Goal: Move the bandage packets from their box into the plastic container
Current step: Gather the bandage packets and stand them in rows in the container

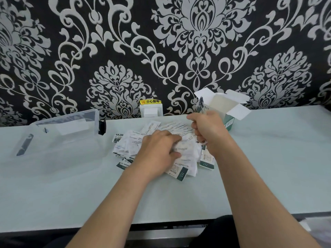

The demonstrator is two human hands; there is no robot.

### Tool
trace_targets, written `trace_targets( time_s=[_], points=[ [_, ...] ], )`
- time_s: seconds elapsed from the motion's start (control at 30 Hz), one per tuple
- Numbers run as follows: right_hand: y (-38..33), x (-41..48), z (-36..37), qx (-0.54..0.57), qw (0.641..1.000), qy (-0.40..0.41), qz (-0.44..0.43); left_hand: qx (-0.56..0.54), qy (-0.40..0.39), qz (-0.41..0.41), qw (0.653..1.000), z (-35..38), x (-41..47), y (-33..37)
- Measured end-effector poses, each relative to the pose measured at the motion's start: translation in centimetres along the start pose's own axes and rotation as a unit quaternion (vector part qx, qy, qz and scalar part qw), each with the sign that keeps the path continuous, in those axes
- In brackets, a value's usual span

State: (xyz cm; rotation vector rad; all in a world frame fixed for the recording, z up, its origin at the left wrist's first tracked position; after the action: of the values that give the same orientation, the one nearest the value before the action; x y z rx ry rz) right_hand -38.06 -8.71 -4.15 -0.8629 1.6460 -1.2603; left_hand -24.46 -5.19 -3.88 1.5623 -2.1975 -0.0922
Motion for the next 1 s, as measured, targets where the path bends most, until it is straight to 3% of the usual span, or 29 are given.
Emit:
trace_targets(
  time_s=[0.17,0.23,0.27,0.33,0.37,0.43,0.47,0.53,0.6,0.7,0.77,0.9,1.0],
  points=[
    [0.2,0.4,-0.4,-0.029,1.000,0.007,-0.007,-0.120,0.061,-0.092,0.987,-1.1,0.2,-0.5],
    [0.0,0.4,-0.7,0.040,0.999,0.018,-0.004,-0.206,0.094,-0.144,0.963,-2.2,0.3,-1.2],
    [0.1,0.3,-0.6,0.125,0.992,0.010,0.026,-0.252,0.121,-0.174,0.944,-2.8,0.3,-1.7],
    [0.7,-0.5,0.8,0.310,0.942,-0.049,0.121,-0.320,0.201,-0.220,0.899,-4.1,0.3,-2.8],
    [0.8,-1.4,2.1,0.353,0.917,-0.096,0.157,-0.312,0.244,-0.214,0.893,-4.8,0.2,-2.8],
    [0.5,-4.0,5.5,0.323,0.905,-0.216,0.174,-0.224,0.290,-0.165,0.916,-6.0,0.2,-1.7],
    [0.5,-5.1,7.1,0.281,0.910,-0.257,0.162,-0.164,0.288,-0.137,0.933,-6.0,0.2,-0.9],
    [0.7,-5.8,8.7,0.238,0.923,-0.258,0.156,-0.086,0.247,-0.101,0.960,-5.3,0.4,-0.1],
    [1.0,-5.2,8.5,0.272,0.921,-0.217,0.176,-0.130,0.185,-0.079,0.971,-4.9,0.7,0.0],
    [1.7,-3.6,7.0,0.379,0.881,-0.156,0.237,-0.248,0.088,-0.060,0.963,-5.1,0.2,0.0],
    [2.0,-3.5,6.8,0.390,0.873,-0.155,0.250,-0.240,0.044,-0.046,0.969,-5.2,-0.5,0.2],
    [1.3,-5.3,7.4,0.180,0.941,-0.242,0.151,-0.141,0.032,0.017,0.989,-4.6,-1.2,0.1],
    [0.5,-6.6,7.6,0.123,0.944,-0.290,0.099,-0.158,0.033,0.018,0.987,-4.4,-1.3,-0.8]
  ],
)
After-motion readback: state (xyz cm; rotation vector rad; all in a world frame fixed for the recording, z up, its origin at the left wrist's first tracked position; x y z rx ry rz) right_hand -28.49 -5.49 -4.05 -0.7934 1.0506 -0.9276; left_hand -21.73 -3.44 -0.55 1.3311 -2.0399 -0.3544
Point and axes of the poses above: each hand's wrist, its own x-axis towards the middle knuckle, its own z-axis out of the palm, y = z × x, the point moved 7 cm from there along x, towards the middle knuckle, and after that the axes turned 12 degrees about y, right-handed, at the moved point
